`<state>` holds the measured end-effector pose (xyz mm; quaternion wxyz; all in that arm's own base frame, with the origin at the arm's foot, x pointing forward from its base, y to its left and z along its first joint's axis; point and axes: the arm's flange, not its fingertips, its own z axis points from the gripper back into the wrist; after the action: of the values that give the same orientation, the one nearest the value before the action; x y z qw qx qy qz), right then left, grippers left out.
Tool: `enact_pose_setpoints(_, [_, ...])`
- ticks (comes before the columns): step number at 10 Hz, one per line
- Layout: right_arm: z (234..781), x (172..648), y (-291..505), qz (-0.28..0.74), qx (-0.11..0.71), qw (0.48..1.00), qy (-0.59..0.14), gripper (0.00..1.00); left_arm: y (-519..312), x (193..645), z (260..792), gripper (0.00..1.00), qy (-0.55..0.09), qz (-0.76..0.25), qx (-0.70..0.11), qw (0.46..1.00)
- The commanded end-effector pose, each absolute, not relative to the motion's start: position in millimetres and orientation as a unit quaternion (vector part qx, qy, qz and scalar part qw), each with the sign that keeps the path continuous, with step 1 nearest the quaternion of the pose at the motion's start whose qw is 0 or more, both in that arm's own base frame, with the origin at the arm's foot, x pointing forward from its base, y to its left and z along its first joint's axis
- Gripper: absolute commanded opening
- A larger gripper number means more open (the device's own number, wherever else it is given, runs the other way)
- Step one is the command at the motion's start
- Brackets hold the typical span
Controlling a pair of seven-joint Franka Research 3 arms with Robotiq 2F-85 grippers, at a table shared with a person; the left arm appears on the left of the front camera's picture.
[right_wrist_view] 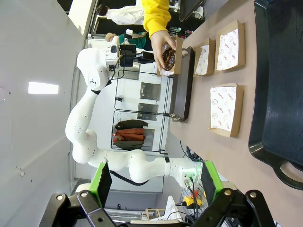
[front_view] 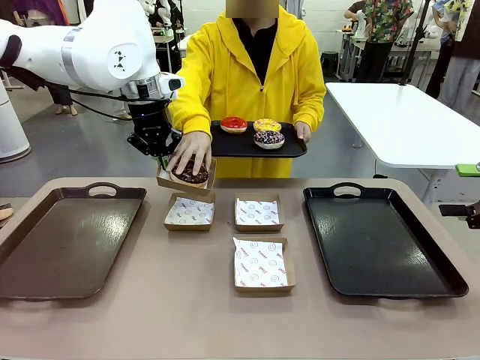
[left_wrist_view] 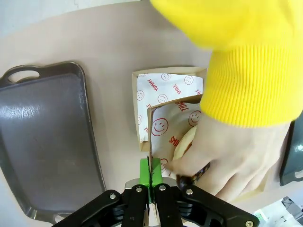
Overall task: Individually package the donuts and arrange them on the tray.
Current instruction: Place the picked Paper togo box on the Handle tray while simultaneously picking up another Paper togo box from the table with the other hand.
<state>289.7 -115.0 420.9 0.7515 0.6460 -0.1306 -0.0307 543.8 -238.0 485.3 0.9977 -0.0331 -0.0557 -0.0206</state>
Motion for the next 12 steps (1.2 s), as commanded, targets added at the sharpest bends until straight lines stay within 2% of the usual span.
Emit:
enact_pose_setpoints(1, [422, 291, -115, -0.029, 0.654, 0.744, -0.138, 1.00, -236, 539, 486, 0.00, -0.056, -0.018, -0.031, 0.998])
enact_pose_setpoints(9, [421, 290, -115, -0.031, 0.646, 0.751, -0.131, 1.00, -239, 544, 485, 0.01, -0.056, -0.021, -0.033, 0.998])
enact_pose_setpoints(11, [454, 308, -82, -0.015, 0.580, 0.806, -0.116, 1.00, -215, 518, 498, 0.01, -0.063, -0.076, -0.033, 0.995])
enact_pose_setpoints(12, [473, 320, -56, 0.007, 0.537, 0.839, -0.086, 1.00, -195, 502, 506, 0.01, -0.064, -0.084, -0.032, 0.994])
